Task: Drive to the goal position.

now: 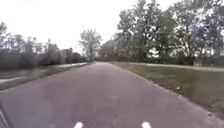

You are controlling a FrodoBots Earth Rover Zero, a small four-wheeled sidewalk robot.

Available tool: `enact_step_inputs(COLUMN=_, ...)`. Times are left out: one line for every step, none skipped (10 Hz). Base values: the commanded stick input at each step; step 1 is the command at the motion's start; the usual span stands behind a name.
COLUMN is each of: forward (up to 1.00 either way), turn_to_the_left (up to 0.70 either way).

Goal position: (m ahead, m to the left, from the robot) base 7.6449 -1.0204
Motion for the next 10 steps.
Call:
enact_step_inputs(forward=1.00, turn_to_the_left=0.00)
enact_step_inputs(forward=1.00, turn_to_the_left=0.00)
enact_step_inputs(forward=1.00, turn_to_the_left=0.00)
enact_step_inputs(forward=1.00, turn_to_the_left=0.00)
enact_step_inputs(forward=1.00, turn_to_the_left=0.00)
enact_step_inputs(forward=1.00, turn_to_the_left=0.00)
enact_step_inputs(forward=1.00, turn_to_the_left=0.00)
enact_step_inputs(forward=1.00, turn_to_the_left=0.00)
enact_step_inputs(forward=1.00, turn_to_the_left=0.00)
enact_step_inputs(forward=1.00, turn_to_the_left=0.00)
